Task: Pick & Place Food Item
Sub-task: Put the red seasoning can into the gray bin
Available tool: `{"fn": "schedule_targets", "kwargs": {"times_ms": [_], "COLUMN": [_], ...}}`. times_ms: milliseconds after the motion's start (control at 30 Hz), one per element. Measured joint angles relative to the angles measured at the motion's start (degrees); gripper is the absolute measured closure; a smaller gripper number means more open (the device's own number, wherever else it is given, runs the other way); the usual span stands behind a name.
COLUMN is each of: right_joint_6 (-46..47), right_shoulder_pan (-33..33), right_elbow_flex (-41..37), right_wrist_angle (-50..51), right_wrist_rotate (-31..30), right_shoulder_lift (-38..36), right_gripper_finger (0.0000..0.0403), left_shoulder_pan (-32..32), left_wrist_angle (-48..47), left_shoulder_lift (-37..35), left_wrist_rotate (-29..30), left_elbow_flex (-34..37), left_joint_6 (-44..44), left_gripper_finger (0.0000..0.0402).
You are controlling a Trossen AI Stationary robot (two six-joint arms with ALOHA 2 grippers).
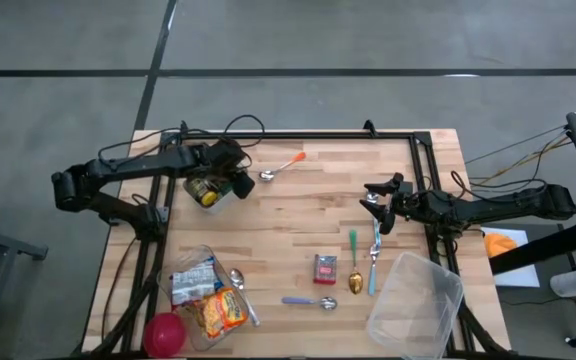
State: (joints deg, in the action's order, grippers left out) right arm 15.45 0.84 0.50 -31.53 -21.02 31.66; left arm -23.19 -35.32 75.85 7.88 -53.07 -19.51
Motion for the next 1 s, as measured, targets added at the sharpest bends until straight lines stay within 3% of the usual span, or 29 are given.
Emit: {"fn": "schedule_targets", "kwargs": {"times_ms": [300,700,1000], "right_joint_6": [0.01,0.0,0.0], "right_shoulder_pan": [-0.01,-0.02,0.0], "right_elbow_flex": [0.01,0.0,0.0], "right_wrist_angle": [0.0,0.0,0.01], "right_wrist_rotate": [0.0,0.0,0.0], "right_shoulder_lift": [-0.02,-0.02,0.0], "right_gripper_finger": [0.0126,0.0126,0.0126], "left_shoulder_pan": [6.78,21.55,32.17], "left_wrist_angle": [5.58,24.02,39.27], "left_shoulder_lift": [0.0,0.23,7.7], "left_wrist_rotate": [-0.02,-0.63,-0.66], "left_elbow_flex": [-2.01,-1.98,-2.27], "left_joint_6": [6.73,17.35,23.63], "left_gripper_finger": [0.0169,0.0169,0.0169]}}
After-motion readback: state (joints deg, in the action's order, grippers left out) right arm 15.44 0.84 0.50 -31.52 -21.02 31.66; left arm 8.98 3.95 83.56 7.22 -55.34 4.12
